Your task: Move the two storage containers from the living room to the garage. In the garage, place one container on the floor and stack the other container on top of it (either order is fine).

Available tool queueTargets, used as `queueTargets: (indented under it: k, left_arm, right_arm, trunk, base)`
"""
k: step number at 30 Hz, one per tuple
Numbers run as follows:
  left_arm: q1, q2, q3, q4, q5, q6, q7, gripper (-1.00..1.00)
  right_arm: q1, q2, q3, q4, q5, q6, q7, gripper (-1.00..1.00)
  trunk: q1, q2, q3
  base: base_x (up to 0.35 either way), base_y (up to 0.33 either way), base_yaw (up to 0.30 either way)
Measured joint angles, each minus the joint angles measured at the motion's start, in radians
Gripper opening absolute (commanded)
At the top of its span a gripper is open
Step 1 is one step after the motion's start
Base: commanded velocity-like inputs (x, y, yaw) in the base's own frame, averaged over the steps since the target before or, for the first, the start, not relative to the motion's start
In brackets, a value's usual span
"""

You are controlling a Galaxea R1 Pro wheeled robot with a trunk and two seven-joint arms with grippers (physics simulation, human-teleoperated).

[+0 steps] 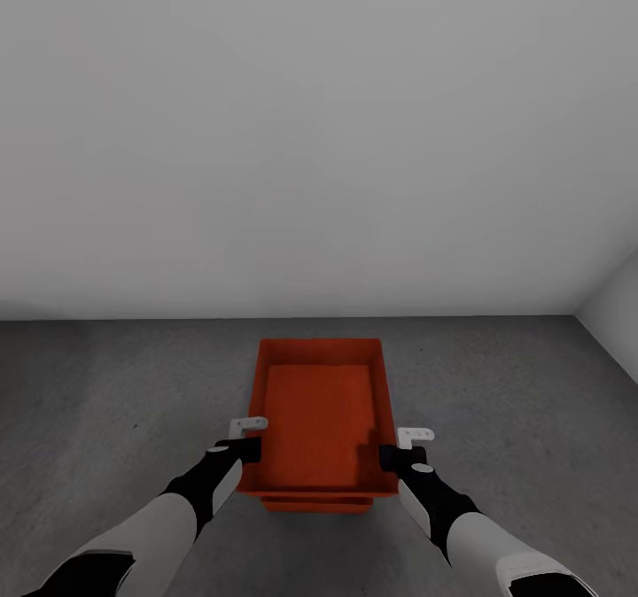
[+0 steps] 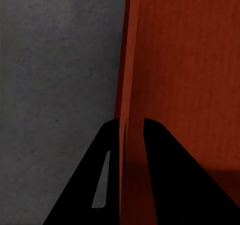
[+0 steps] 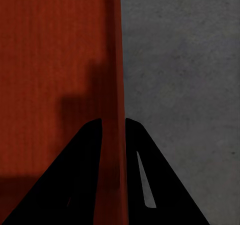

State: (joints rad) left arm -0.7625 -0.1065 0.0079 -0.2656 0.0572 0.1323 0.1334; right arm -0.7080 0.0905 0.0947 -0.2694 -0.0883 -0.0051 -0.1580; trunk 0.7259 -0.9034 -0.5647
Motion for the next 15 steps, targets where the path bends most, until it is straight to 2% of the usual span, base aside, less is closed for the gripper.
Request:
queueTargets:
  k: [6,15]
  left_arm:
    - [0.000,0.000,0.000,0.000,0.000,0.000,0.000,-1.00]
    - [0.000,0.000,0.001,0.000,-0.002,0.000,-0.003,-1.00]
  right_arm:
    - [0.000,0.000,0.000,0.000,0.000,0.000,0.000,-1.00]
    - [0.000,0.000,0.000,0.000,0.000,0.000,0.000,-1.00]
  trunk:
    - [0.000,0.000,0.000]
    - [0.034,-0.063,-0.028]
  base:
    - [0.000,0.000,0.000]
    - [0.000,0.000,0.000]
